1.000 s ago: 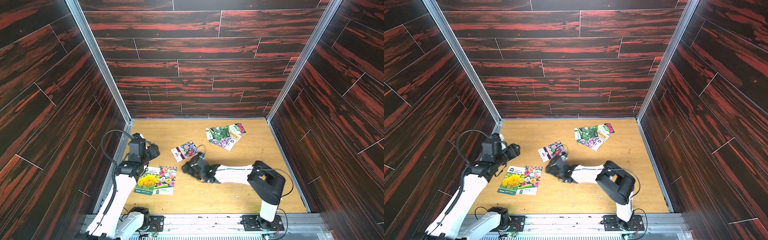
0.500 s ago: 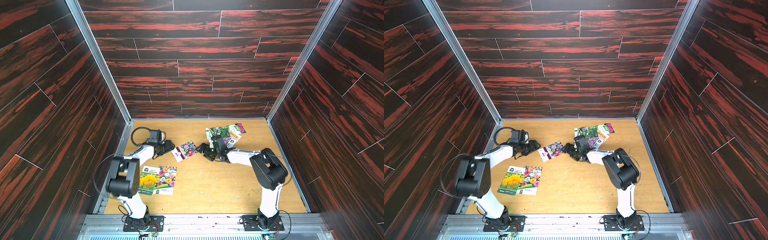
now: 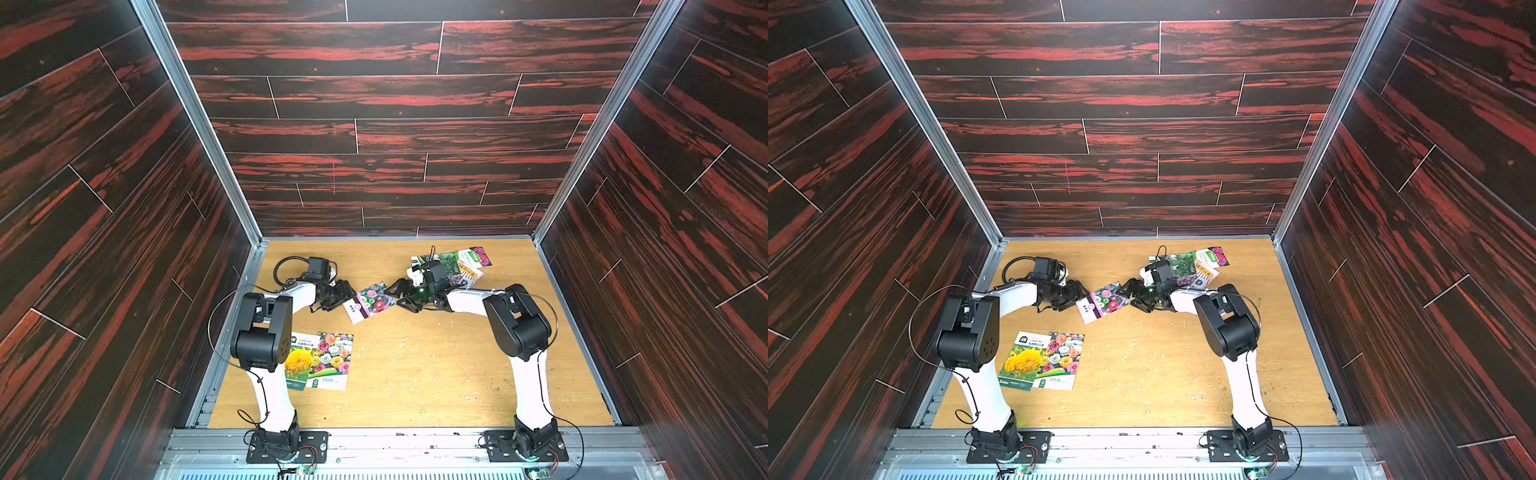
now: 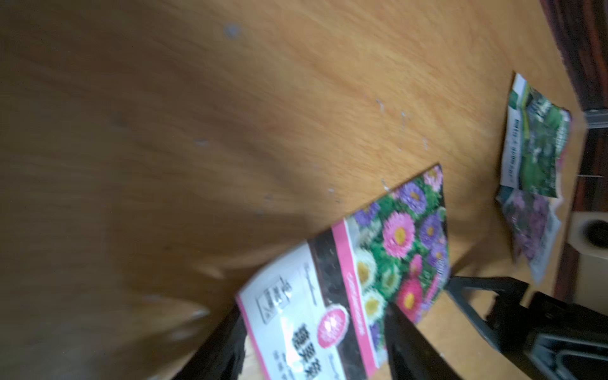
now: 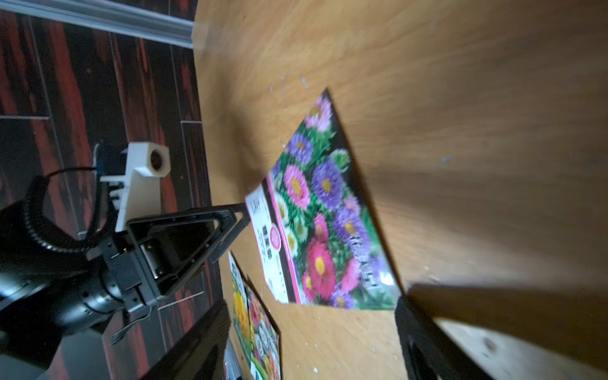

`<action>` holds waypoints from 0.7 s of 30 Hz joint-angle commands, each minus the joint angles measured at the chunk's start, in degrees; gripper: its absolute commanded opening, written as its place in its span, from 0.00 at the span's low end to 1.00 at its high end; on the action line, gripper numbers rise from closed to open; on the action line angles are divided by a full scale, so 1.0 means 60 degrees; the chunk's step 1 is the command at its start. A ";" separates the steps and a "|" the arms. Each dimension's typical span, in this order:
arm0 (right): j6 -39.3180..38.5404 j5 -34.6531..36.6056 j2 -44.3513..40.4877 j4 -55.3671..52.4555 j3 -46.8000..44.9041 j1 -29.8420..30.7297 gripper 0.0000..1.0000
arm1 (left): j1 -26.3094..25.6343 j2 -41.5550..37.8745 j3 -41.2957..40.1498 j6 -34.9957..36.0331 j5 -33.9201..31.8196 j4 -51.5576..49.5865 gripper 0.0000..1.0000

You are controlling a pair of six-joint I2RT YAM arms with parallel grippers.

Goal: Arrange the seed packets in a row
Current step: Pick up the seed packet from the center of the board.

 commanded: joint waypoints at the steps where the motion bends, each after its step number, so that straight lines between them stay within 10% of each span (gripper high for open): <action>1: 0.0078 -0.0491 0.0456 -0.0199 0.0024 0.0150 0.81 | -0.0316 0.0262 -0.0341 -0.0506 0.1383 0.0634 0.58; 8: -0.0011 -0.0335 0.0280 -0.0164 -0.0181 0.0131 0.80 | -0.0425 -0.0219 -0.0960 -0.1414 0.1993 0.1990 0.00; 21: 0.3407 0.0146 -0.2081 0.7173 -0.4609 0.0045 0.76 | -0.1789 -0.2819 -0.4255 -0.4180 -0.2118 0.8933 0.00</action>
